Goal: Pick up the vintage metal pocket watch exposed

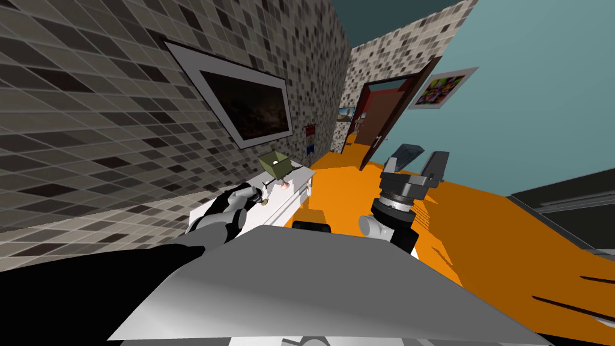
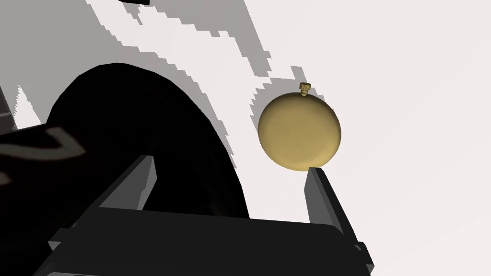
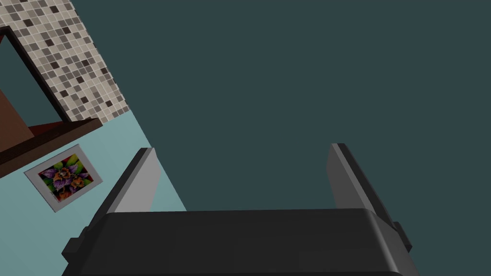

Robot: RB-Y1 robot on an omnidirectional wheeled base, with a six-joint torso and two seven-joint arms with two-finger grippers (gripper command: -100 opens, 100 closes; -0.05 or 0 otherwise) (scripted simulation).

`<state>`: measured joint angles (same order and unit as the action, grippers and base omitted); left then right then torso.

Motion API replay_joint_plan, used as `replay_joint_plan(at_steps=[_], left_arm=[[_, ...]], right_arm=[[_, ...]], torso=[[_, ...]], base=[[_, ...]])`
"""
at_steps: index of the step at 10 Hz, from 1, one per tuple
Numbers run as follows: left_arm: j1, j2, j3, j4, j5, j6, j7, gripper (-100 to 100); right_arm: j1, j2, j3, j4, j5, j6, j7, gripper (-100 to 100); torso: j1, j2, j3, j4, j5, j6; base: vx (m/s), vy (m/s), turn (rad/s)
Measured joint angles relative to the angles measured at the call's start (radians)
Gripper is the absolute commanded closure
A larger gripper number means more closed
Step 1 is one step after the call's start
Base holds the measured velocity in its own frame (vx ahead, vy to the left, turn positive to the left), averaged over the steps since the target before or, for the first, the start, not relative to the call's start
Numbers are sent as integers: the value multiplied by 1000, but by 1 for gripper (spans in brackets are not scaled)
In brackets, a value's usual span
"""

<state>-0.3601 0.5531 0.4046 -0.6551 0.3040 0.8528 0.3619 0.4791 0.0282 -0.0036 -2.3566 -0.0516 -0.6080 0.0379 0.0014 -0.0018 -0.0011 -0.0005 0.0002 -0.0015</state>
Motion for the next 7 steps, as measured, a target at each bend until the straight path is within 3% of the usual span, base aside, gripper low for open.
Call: replay_joint_plan(at_steps=[1,3,4,7], left_arm=[[3,1,1,1,7,35,7,-100],[-15,10,2,62,25,58,0,-100],[1,5,2,45,34,102,10,-100],[-22,12,0,101,42,109,6,-100]], right_arm=[[0,0,0,0,0,0,0,0],[0,0,0,0,0,0,0,0],[0,0,0,0,0,0,0,0],[0,0,0,0,0,0,0,0]], torso=[[0,-1,0,0,0,0],[0,0,0,0,0,0],[0,-1,-1,0,0,0],[-1,2,1,0,0,0]], base=[[42,29,-48],[56,27,-97],[45,29,-35],[11,15,-15]])
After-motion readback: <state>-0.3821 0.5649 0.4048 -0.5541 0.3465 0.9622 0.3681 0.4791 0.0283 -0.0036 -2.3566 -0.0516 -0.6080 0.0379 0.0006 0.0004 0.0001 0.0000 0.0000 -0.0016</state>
